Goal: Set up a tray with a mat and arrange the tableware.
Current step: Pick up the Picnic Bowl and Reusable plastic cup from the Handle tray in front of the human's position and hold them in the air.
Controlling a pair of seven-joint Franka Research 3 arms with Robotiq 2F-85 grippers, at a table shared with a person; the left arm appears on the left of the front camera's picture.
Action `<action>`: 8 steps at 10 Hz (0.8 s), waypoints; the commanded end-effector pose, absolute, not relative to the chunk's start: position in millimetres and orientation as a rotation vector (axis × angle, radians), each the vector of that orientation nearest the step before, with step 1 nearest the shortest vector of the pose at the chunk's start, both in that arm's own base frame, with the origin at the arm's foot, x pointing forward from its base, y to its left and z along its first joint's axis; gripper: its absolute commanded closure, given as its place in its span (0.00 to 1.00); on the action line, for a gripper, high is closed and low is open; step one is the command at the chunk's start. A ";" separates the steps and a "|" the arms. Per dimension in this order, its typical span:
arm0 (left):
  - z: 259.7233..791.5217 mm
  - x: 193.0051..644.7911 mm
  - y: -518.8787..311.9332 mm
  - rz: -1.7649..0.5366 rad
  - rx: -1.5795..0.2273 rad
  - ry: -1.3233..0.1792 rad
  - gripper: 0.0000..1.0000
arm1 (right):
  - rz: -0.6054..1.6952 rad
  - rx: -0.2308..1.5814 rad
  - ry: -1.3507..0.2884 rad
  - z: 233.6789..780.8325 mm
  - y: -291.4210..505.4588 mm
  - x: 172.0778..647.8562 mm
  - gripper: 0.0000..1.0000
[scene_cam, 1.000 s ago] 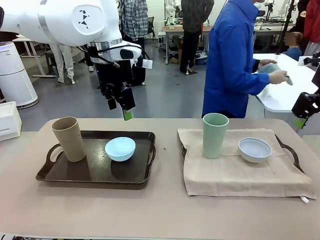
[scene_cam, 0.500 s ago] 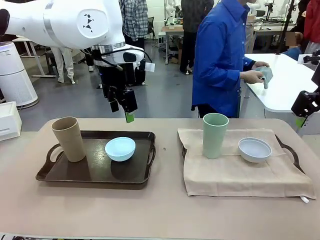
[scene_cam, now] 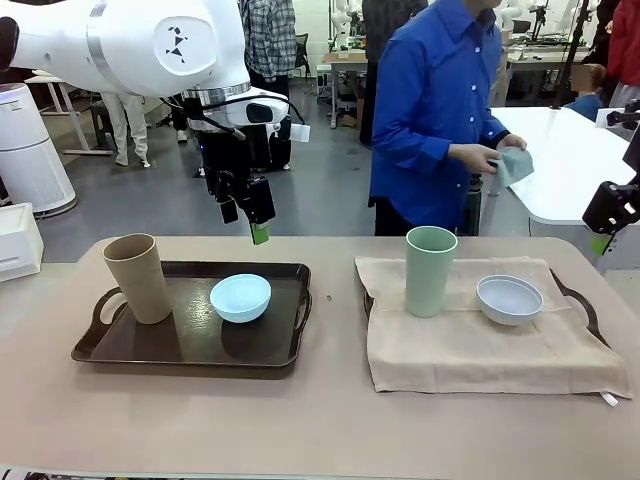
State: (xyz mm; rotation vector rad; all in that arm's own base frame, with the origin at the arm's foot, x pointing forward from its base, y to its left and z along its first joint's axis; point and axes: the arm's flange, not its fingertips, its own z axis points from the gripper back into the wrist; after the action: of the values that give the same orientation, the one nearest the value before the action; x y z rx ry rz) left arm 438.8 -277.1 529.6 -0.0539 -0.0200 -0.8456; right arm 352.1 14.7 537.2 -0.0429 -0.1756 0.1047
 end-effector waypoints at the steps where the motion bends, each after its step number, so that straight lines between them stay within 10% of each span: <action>1: 536.8 422.5 -232.3 -0.830 -0.145 -0.016 0.00 | 0.109 -0.034 -0.175 536.6 4.3 348.6 0.09; 8: 566.2 387.6 -15.3 -0.499 -0.592 -0.159 0.00 | -0.111 0.571 -0.116 559.9 -104.7 352.0 0.09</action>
State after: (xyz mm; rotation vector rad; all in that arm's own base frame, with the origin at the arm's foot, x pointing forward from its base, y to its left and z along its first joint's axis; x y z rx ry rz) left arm 392.8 -26.5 569.4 -0.5390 -0.1133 -0.5385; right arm 347.2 -89.6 552.7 0.4372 -0.1141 -0.0782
